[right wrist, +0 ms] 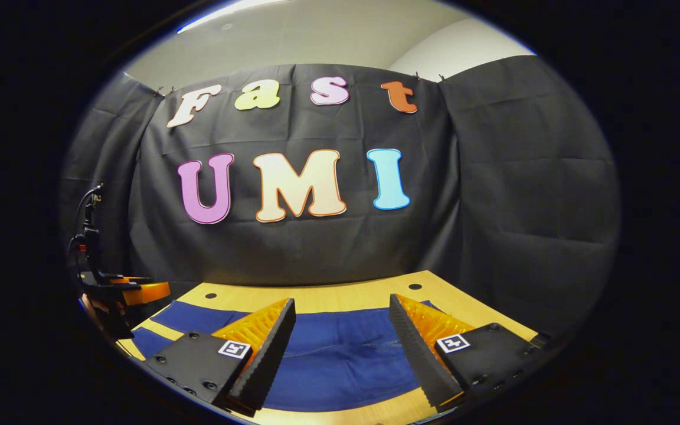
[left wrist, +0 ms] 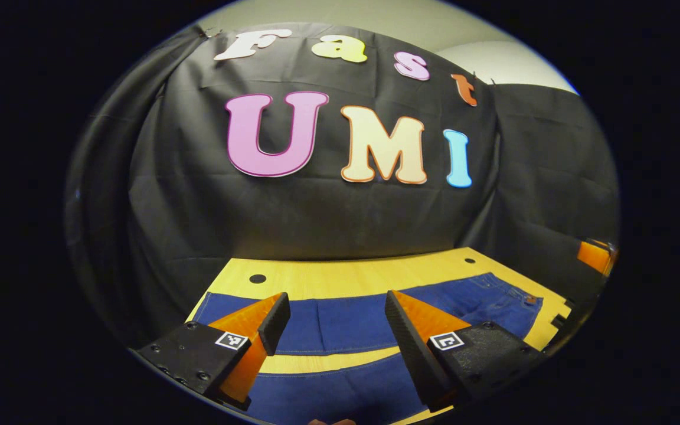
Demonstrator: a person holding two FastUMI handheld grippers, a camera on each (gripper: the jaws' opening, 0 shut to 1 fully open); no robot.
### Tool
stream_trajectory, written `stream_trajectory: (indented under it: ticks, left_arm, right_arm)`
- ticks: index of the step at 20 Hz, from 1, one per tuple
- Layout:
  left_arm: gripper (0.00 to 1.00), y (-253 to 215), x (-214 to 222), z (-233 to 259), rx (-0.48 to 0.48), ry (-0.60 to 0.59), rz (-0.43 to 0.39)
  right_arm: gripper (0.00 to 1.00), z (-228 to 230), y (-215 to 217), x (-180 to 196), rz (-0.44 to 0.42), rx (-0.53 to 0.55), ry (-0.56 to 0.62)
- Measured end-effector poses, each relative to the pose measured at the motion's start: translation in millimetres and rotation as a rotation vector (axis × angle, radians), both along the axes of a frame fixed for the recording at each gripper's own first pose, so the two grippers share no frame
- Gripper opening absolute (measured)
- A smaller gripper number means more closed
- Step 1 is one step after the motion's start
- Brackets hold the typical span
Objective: Grasp the waist and the cuffs of the jeans and fold them to make the two legs overlap; first hold the waist and fold one-third of the jeans toward the cuffs, then hold the cuffs and fold the remaining one-third in the same direction to finish folding.
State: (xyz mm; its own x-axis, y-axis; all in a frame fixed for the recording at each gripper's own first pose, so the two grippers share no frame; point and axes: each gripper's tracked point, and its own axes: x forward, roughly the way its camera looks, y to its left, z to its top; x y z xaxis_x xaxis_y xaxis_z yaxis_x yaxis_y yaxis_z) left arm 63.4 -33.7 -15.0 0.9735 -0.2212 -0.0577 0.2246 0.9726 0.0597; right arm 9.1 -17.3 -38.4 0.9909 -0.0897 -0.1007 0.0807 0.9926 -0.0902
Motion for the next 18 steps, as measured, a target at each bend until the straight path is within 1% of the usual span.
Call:
stream_trajectory:
  ticks: [3, 6, 7, 8, 9, 11, 12, 13, 14, 15, 16, 17, 18]
  left_arm:
    - [0.95, 13, -10, -26, 0.117, 0.069, -0.089]
    - [0.96, 30, -30, -58, 0.242, 0.15, -0.167]
    - [0.96, 35, -37, -69, 0.292, 0.175, -0.195]
    - [0.96, 40, -43, -79, 0.34, 0.203, -0.215]
    - [0.95, 42, -49, -90, 0.373, 0.23, -0.237]
    - [0.96, 47, -61, -113, 0.43, 0.298, -0.282]
    - [0.96, 48, -66, -122, 0.452, 0.325, -0.305]
    - [0.96, 49, -72, -132, 0.475, 0.351, -0.328]
    - [0.96, 54, -77, -140, 0.506, 0.371, -0.338]
    - [0.96, 58, -83, -149, 0.54, 0.387, -0.349]
    - [0.96, 61, -86, -156, 0.575, 0.406, -0.363]
    - [0.96, 65, -90, -164, 0.604, 0.421, -0.377]
    - [0.96, 68, -94, -171, 0.63, 0.441, -0.395]
  right_arm:
    - [1.0, -11, 2, 5, 0.015, -0.012, 0.027]
    - [0.94, -18, 3, 8, 0.019, -0.025, 0.05]
    - [0.98, -21, 3, 7, 0.021, -0.022, 0.056]
    - [0.94, -24, 4, 8, 0.023, -0.014, 0.063]
    - [1.0, -27, 6, 8, 0.025, -0.009, 0.071]
    - [1.0, -31, 9, 8, 0.031, -0.011, 0.08]
    - [0.98, -32, 11, 8, 0.037, -0.014, 0.083]
    - [0.94, -36, 13, 8, 0.043, -0.018, 0.088]
    - [0.94, -40, 15, 7, 0.05, -0.021, 0.097]
    - [0.98, -47, 16, 7, 0.059, -0.023, 0.111]
    - [0.94, -52, 18, 6, 0.067, -0.024, 0.126]
    - [0.98, -57, 21, 6, 0.076, -0.023, 0.14]
    - [0.94, -62, 22, 5, 0.081, -0.022, 0.154]
